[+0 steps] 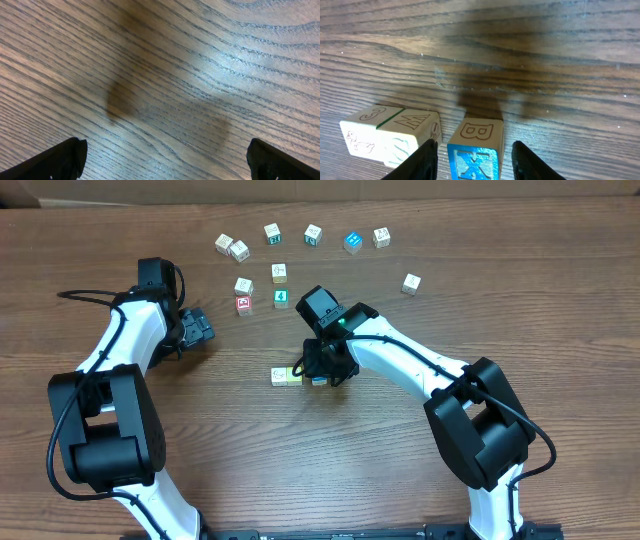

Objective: Form a horizontal line
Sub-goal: 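Open the right gripper and release the 'B' block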

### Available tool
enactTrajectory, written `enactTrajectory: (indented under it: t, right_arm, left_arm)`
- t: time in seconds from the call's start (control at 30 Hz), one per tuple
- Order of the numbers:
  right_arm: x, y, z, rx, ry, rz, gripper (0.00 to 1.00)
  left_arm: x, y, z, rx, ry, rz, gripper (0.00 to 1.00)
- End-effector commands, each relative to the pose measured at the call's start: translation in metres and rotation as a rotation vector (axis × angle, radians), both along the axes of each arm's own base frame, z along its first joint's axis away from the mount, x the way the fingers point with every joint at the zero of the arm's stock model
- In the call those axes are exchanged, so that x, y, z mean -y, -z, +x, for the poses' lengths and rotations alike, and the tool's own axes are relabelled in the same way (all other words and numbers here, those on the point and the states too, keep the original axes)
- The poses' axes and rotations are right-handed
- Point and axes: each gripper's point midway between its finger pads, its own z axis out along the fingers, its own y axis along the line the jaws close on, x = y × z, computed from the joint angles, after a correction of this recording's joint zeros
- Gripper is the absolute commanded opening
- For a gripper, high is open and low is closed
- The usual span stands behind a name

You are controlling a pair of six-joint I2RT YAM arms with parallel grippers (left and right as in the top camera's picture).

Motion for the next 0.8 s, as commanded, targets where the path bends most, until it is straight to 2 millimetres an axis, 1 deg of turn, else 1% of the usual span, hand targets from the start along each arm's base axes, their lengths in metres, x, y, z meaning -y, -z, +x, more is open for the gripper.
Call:
enactTrajectory:
  t: [0.0, 0.17, 0.2, 0.33, 0.4, 0.63, 0.77]
  right_arm:
    - [-0.004, -0.013, 0.006, 0.046, 0.003, 0.02, 0.46]
    - [0.0, -0.015, 0.021, 0.121, 0.023, -0.012, 0.49]
    - [0.004, -0.015, 0.027, 0.148, 0.033, -0.033, 0.49]
    - [0.017, -0.016, 0.037, 0.201, 0.103, -0.099, 0.5]
    - [0.021, -0.017, 0.039, 0.213, 0.11, -0.118, 0.49]
    - [0.028, -0.015, 0.037, 0.199, 0.118, -0.144, 0.49]
    - [0.041, -0.013, 0.037, 0.181, 0.174, -0.172, 0.49]
  left_arm:
    - [-0.001, 0.001, -0.001, -0.01, 0.026, 0.016, 0.99]
    - [-0.001, 0.001, -0.001, -0.01, 0.026, 0.016, 1.0]
    - [-0.001, 0.001, -0.001, -0.01, 0.026, 0.016, 0.99]
    - [-0.001, 0.001, -0.001, -0.01, 0.026, 0.016, 1.0]
    - [-0.001, 0.001, -0.001, -0.01, 0.026, 0.016, 1.0]
    - [-0.001, 0.001, -0.001, -0.009, 0.026, 0.016, 0.99]
    - [-0.001, 0.001, -0.001, -0.01, 0.026, 0.016, 1.0]
